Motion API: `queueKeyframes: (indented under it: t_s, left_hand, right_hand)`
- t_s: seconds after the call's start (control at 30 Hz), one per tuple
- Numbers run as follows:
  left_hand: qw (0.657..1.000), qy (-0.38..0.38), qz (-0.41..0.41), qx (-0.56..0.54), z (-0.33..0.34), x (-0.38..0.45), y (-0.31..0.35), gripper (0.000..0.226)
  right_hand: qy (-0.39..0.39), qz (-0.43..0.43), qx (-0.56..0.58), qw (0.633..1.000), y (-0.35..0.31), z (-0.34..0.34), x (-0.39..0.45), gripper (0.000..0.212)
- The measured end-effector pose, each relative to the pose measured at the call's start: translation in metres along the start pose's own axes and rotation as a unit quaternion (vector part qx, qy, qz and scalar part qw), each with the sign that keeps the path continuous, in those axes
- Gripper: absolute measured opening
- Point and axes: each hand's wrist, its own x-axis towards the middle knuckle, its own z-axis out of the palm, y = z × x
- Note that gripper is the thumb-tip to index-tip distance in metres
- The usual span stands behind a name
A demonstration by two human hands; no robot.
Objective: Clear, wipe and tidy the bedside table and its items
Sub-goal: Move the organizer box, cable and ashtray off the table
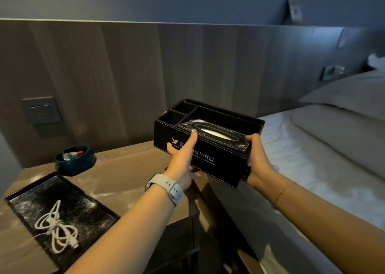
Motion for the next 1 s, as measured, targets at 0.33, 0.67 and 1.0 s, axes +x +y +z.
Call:
queueKeyframes:
  t_s: [0.33,0.67,1.0]
  left_hand:
    - [0.995,-0.054,-0.015,0.079,0.088,0.069,-0.021,0.124]
    - [0.987,-0.075,-0.023,0.143,0.119,0.167,-0.039,0.064]
    - [0.989,-0.086,-0.013,0.117,0.115,0.193,-0.059,0.056]
  right_hand:
    - [0.051,-0.007,-0.010,0.999,-0.040,-0.080,0.028,0.069]
    - [0.122,-0.006,0.121,0.985,-0.019,-0.088,0.127,0.096]
    - [0.103,-0.034,0.100,0.989,0.004,-0.090,0.156,0.115]
